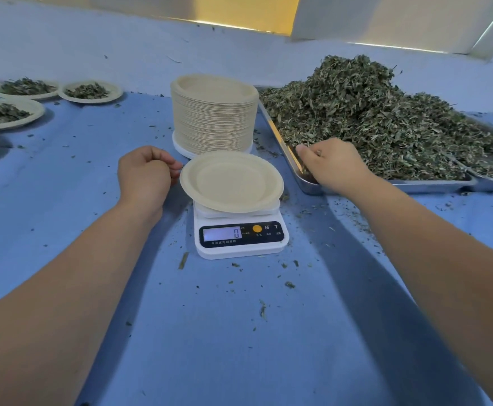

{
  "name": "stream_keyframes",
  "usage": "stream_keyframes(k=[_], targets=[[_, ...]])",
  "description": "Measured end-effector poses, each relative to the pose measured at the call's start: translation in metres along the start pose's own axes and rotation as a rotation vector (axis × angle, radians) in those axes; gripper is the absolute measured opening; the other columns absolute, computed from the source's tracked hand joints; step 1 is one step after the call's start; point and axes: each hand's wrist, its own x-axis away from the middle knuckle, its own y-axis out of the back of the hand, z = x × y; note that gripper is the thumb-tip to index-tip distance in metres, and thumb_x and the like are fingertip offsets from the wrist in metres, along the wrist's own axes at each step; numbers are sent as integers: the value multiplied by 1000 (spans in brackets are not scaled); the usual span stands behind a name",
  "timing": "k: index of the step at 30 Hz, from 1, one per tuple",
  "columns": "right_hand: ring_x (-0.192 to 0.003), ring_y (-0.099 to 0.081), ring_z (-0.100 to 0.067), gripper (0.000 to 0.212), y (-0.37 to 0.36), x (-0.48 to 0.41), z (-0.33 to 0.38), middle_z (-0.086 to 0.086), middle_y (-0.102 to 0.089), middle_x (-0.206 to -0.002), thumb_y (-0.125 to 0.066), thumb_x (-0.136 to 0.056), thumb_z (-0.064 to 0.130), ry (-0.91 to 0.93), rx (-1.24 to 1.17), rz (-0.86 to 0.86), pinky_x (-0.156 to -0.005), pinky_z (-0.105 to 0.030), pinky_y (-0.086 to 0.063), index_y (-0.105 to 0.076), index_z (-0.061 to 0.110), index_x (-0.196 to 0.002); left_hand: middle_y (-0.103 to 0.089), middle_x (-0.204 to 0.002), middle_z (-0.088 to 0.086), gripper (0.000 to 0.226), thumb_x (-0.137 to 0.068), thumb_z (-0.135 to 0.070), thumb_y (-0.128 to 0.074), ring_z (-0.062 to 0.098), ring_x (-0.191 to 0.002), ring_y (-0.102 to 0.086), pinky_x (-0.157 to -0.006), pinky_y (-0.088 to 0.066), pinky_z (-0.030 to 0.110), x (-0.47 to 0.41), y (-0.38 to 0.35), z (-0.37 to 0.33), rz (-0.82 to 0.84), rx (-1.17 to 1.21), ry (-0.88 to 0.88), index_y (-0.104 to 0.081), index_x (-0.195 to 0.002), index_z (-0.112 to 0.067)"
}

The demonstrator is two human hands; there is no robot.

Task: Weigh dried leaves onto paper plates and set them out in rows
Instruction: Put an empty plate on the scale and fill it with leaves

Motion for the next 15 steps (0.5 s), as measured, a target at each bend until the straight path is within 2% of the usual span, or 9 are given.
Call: stream_keyframes(k=[2,5,8,13,15], targets=[[-45,-31,-22,59,0,-3,-1,-1,-32,-47,-42,-104,47,-24,-2,-44,-50,-32,-26,-33,16,-55,-68,-57,-4,39,-69,13,-34,8,-55,-63,-58,-55,22,0,0,-1,-7,-4,0,-64,-69,-12],[-45,-37,-22,59,-1,-2,0,-2,-38,-47,-42,-104,48,-26,48,-14,-49,-30,-30,-39,15,-55,-68,-58,-3,38,-69,13,-34,9,-55,-63,-57,-54,22,-1,-1,0,-12,-8,7,-64,-70,-11],[-47,-41,-24,59,10,-4,7,-7,-44,-52,-39,-104,49,-30,10,-132,-51,-32,-37,-45,10,-61,-69,-59,-2,39,-68,13,-34,11,-57,-63,-57,-54,22,-1,-3,1,-6,-17,4,-64,-71,-11],[-43,-29,-12,59,27,-10,52,1,-34,-48,-40,-105,49,92,-101,-264,-50,-33,-26,-35,15,-56,-69,-60,-1,39,-68,12,-34,9,-56,-64,-56,-54,21,0,-3,0,-9,-19,1,-64,-70,-12],[-42,-30,-12,59,26,-8,78,4,-30,-46,-41,-104,48,152,-158,-280,-45,-26,-21,-32,18,-54,-69,-61,1,39,-68,12,-34,10,-57,-64,-56,-54,21,1,-2,-1,-11,-19,-4,-64,-70,-12]])
